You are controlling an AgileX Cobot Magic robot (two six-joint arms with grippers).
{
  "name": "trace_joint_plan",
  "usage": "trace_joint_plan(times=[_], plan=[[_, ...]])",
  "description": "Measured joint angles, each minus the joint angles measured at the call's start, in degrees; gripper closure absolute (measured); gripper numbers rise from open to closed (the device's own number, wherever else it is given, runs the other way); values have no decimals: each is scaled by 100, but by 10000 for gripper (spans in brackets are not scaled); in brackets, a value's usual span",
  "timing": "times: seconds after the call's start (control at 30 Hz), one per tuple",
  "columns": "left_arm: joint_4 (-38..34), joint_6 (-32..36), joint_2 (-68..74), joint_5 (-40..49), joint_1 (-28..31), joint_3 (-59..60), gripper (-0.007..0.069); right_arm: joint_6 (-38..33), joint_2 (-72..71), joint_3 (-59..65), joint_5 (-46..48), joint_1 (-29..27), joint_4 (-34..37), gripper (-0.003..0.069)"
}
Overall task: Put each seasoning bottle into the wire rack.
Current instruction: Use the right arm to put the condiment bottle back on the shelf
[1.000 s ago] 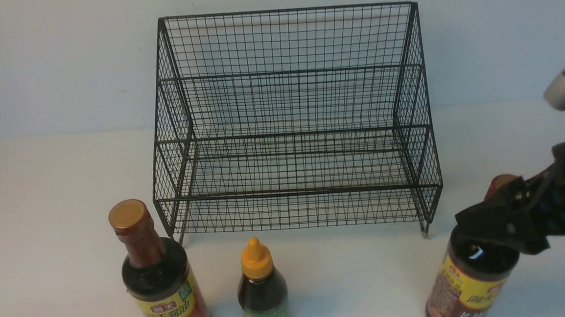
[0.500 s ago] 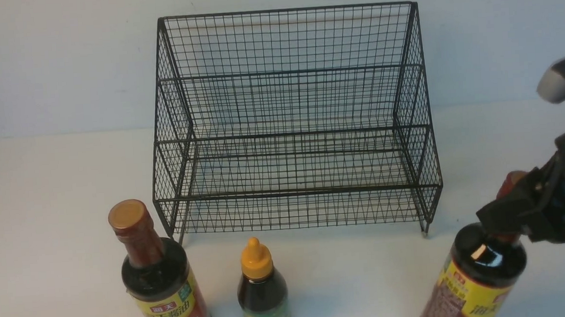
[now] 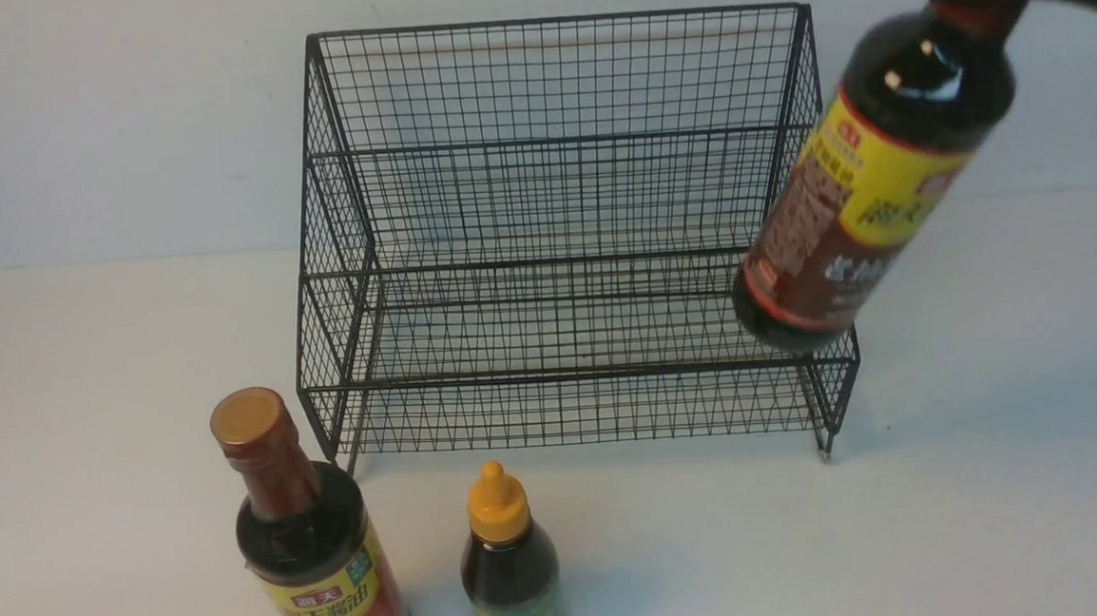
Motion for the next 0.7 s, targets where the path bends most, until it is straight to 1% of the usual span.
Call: trace_joint_plan(times=[0.2, 0.37, 0.5, 0.7], plan=[[0, 0, 0, 0, 0, 0, 629, -23, 916, -489, -790, 0, -34, 382], [0, 0, 0, 0, 0, 0, 629, -23, 1615, -529, -1331, 0, -28, 384], [0, 0, 0, 0, 0, 0, 629, -31, 1829, -537, -1762, 0, 3, 384], [0, 0, 0, 0, 0, 0, 629, -31, 1845, -543, -1914, 0, 16, 384]])
